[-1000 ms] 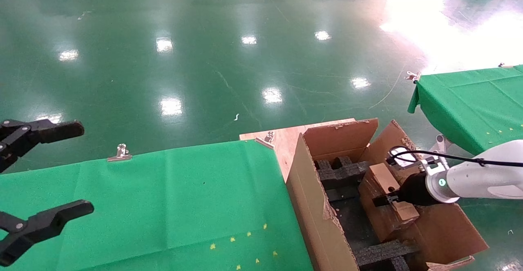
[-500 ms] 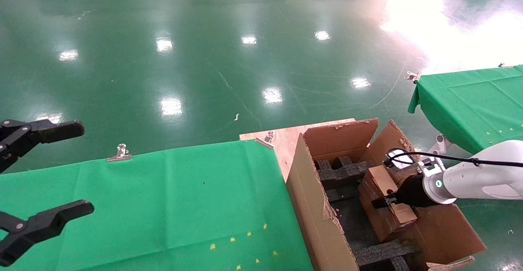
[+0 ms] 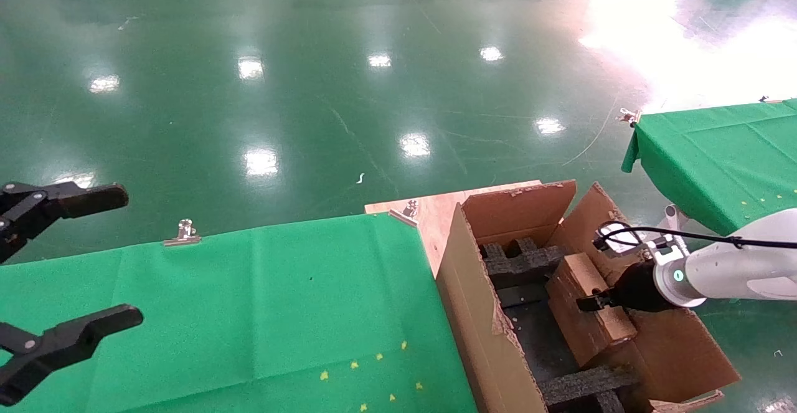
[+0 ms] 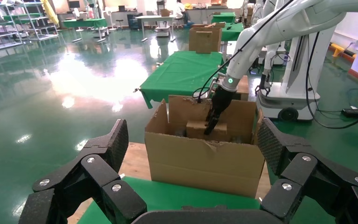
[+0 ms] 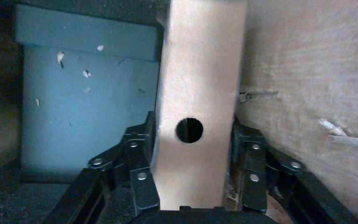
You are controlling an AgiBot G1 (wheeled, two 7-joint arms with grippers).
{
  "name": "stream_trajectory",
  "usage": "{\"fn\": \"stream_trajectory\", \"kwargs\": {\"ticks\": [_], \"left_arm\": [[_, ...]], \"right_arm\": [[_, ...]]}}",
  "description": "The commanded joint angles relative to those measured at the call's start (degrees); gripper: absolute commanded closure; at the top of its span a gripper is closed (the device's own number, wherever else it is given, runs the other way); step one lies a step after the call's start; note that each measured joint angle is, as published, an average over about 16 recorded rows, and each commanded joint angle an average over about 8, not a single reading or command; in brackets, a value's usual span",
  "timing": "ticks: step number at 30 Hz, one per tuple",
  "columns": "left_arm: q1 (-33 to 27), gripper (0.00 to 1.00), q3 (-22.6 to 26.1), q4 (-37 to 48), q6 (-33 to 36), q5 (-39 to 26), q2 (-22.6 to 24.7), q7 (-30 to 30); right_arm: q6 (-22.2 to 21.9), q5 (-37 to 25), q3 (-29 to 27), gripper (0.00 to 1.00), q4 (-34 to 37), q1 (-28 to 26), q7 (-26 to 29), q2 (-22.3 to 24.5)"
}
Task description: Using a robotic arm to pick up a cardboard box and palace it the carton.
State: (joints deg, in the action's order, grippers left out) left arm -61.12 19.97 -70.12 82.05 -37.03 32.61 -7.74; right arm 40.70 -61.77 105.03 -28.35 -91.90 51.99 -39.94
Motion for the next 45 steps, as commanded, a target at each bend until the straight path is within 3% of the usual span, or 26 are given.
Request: {"fn": "stream_trajectory", "kwargs": {"ticks": [1,8,16,23,30,45], "left_arm": [[0.00,0.00,0.00,0.00,0.00,0.00,0.00,0.00],[0.00,0.00,0.00,0.00,0.00,0.00,0.00,0.00],[0.00,0.00,0.00,0.00,0.00,0.00,0.00,0.00],[0.00,0.00,0.00,0.00,0.00,0.00,0.00,0.00],[0.01,0.00,0.00,0.01,-0.01,0.01,-0.01,0.00],[0.01,0.00,0.00,0.02,-0.01,0.02,-0.01,0.00]], "right_arm": [[0.13,-0.21,0.13,0.00,-0.24,-0.28,0.20,0.24],[-0.79,-1.16,-0.05,0.00,-3.05,-3.48,1.11,1.87],[-2.07,-2.99,-1.78,0.00,-11.21,-11.93,-0.39,4.46],[-2.00,-0.24,-6.23,0.00,-25.28,-17.95,-6.00,8.79],[0.40,6.69,-11.03,0.00,-35.92,-18.77,-13.72,12.45],[1.57,7.81,-12.90,0.00,-36.33,-17.39,-14.50,12.54]]}}
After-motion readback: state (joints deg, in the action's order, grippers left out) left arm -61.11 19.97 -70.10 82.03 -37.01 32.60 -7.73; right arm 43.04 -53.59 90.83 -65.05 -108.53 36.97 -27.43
